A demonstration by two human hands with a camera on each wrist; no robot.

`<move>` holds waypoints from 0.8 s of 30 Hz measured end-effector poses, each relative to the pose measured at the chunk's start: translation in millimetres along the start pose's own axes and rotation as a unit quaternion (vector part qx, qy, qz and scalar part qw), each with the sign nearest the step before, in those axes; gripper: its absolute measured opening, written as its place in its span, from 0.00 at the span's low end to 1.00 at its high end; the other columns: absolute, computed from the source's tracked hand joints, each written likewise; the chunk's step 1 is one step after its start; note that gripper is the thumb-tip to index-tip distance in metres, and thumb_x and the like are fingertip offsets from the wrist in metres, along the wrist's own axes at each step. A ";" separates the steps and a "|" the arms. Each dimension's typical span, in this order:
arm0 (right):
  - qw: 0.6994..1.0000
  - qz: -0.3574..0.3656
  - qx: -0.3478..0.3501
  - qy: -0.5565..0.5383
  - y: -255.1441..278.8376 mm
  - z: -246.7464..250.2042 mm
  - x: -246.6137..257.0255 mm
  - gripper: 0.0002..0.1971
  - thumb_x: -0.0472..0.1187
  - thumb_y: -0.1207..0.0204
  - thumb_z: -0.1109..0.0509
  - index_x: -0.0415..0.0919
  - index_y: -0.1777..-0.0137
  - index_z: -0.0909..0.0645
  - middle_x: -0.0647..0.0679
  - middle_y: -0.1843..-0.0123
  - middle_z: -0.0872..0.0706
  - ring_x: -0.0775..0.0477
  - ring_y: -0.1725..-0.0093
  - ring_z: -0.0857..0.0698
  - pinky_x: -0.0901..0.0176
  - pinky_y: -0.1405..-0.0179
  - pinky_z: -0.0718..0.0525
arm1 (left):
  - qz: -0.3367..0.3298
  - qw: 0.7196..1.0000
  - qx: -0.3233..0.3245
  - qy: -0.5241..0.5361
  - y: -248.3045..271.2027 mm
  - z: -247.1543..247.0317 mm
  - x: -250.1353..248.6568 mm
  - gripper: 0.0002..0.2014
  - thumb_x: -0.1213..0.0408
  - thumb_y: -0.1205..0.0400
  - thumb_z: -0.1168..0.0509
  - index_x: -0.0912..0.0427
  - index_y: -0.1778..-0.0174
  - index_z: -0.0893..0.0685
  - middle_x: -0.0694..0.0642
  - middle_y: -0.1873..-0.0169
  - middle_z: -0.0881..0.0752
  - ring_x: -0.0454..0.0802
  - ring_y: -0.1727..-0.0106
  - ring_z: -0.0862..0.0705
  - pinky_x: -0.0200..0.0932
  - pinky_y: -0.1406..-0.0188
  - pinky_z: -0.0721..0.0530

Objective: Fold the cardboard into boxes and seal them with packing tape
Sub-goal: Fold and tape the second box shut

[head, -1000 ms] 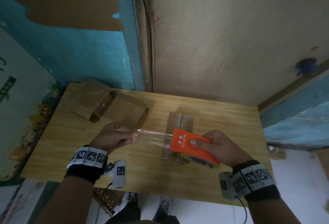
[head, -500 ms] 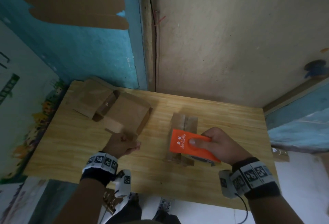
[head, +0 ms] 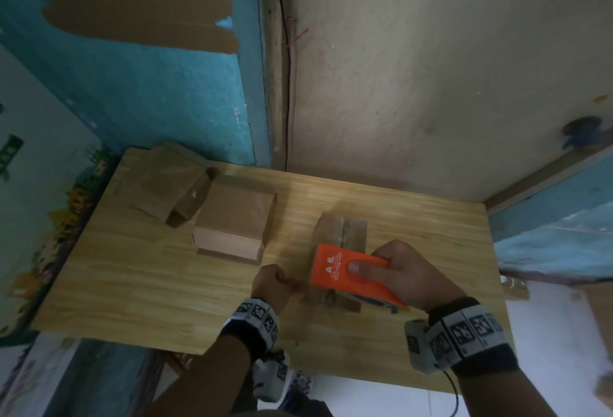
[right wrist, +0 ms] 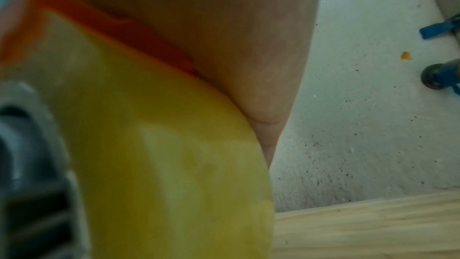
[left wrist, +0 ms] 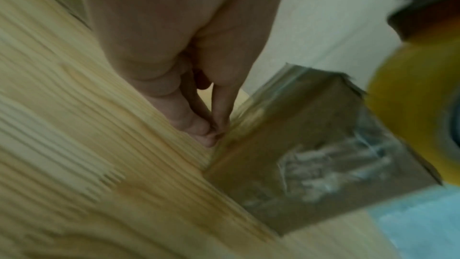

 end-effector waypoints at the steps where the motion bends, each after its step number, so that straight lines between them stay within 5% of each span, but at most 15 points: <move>1: 1.000 0.002 0.000 0.007 -1.0 -0.8 2.2 0.32 0.70 0.31 0.23 0.37 0.56 0.08 0.42 0.62 0.05 0.33 0.65 0.06 0.42 0.66 0.08 | 0.000 1.000 -0.004 -0.029 7.3 -4.3 -8.1 0.22 0.65 0.40 0.22 0.50 0.74 0.34 0.53 0.72 0.29 0.51 0.70 0.29 0.51 0.73 0.24; 3: 1.000 0.006 -0.002 0.017 -3.2 -2.1 4.7 0.30 0.69 0.28 0.22 0.37 0.57 0.08 0.42 0.63 0.05 0.34 0.66 0.06 0.43 0.67 0.08 | 0.005 0.997 -0.027 -0.071 17.3 -10.3 -15.7 0.16 0.71 0.29 0.27 0.55 0.70 0.29 0.53 0.69 0.23 0.51 0.68 0.27 0.41 0.73 0.28; 6: 1.000 0.003 -0.006 0.020 -5.0 -2.8 4.0 0.29 0.68 0.26 0.22 0.38 0.56 0.08 0.42 0.62 0.05 0.35 0.66 0.06 0.41 0.67 0.07 | -0.023 0.991 -0.041 -0.125 24.1 -15.6 -22.8 0.03 0.68 0.20 0.31 0.60 0.60 0.17 0.58 0.59 0.12 0.56 0.57 0.15 0.42 0.63 0.20; 9: 1.000 0.003 -0.007 0.020 -5.9 -3.1 3.4 0.28 0.68 0.26 0.22 0.38 0.55 0.08 0.42 0.62 0.05 0.35 0.66 0.06 0.46 0.69 0.08 | -0.045 0.986 -0.038 -0.156 23.6 -18.9 -24.1 0.05 0.63 0.16 0.32 0.61 0.51 0.15 0.59 0.53 0.10 0.58 0.50 0.12 0.43 0.57 0.19; 14: 0.999 0.010 -0.014 0.046 -8.3 -2.0 2.8 0.30 0.70 0.27 0.23 0.38 0.56 0.07 0.44 0.63 0.05 0.40 0.67 0.06 0.46 0.66 0.07 | -0.077 0.981 -0.037 -0.175 25.7 -19.4 -27.1 0.07 0.62 0.16 0.31 0.61 0.47 0.16 0.57 0.49 0.13 0.56 0.48 0.12 0.45 0.54 0.16; 17: 0.999 0.016 -0.016 0.048 -9.5 -0.7 1.9 0.31 0.71 0.27 0.24 0.38 0.58 0.08 0.44 0.64 0.05 0.41 0.68 0.06 0.49 0.68 0.09 | -0.087 0.981 -0.050 -0.164 31.1 -17.3 -27.2 0.13 0.63 0.17 0.29 0.61 0.42 0.23 0.55 0.42 0.27 0.55 0.48 0.19 0.46 0.53 0.20; 21: 0.998 0.020 -0.012 0.057 -10.1 -0.3 2.2 0.28 0.70 0.25 0.24 0.42 0.58 0.08 0.47 0.64 0.05 0.47 0.69 0.06 0.57 0.69 0.09 | -0.080 0.984 0.053 -0.148 24.0 -31.7 -21.0 0.14 0.53 0.15 0.32 0.60 0.41 0.17 0.57 0.46 0.12 0.55 0.47 0.12 0.55 0.44 0.13; 24: 0.997 0.025 -0.013 0.071 -11.0 -0.7 2.7 0.28 0.71 0.24 0.25 0.43 0.57 0.08 0.48 0.62 0.05 0.47 0.67 0.06 0.53 0.65 0.07 | -0.089 0.969 0.124 -0.195 28.7 -32.0 -29.2 0.10 0.57 0.16 0.33 0.59 0.46 0.11 0.55 0.50 0.09 0.49 0.51 0.12 0.45 0.45 0.14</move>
Point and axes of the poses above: each hand's wrist, its own y-axis away from the middle knuckle, its own z-axis out of the back of the hand, x = y × z, the point moved 7 cm from there along -y, towards the middle knuckle
